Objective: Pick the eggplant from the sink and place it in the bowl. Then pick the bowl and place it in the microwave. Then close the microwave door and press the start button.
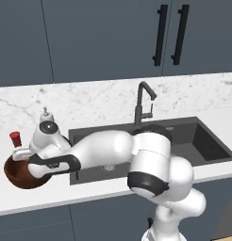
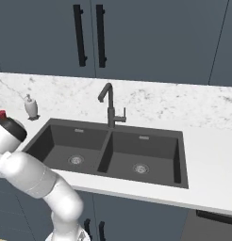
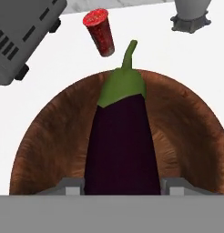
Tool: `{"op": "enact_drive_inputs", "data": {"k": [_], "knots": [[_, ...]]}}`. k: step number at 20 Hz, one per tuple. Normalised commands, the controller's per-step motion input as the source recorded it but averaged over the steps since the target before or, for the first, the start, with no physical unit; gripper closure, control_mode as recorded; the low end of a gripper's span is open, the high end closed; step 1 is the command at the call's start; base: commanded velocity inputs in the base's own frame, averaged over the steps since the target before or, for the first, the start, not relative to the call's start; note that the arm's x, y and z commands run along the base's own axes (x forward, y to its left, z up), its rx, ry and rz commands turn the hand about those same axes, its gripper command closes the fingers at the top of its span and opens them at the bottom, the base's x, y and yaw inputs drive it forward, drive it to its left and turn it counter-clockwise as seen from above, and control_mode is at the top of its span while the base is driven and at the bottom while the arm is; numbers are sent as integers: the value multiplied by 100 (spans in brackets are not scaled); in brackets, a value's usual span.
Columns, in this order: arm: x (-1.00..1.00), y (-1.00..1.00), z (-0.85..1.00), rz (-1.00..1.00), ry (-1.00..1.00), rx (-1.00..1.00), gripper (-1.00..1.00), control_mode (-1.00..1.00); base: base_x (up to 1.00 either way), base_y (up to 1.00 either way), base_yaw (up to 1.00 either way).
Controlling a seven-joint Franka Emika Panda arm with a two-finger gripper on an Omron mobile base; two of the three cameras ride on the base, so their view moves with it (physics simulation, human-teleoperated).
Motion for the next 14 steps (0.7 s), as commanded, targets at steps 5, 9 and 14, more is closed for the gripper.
{"op": "enact_drive_inputs", "data": {"k": [5, 9, 14], "knots": [[12, 6, -28, 0, 5, 0, 100, -100, 0, 0, 0], [3, 0, -21, 0, 4, 0, 100, -100, 0, 0, 0], [0, 0, -25, 0, 2, 0, 100, -100, 0, 0, 0]]}}
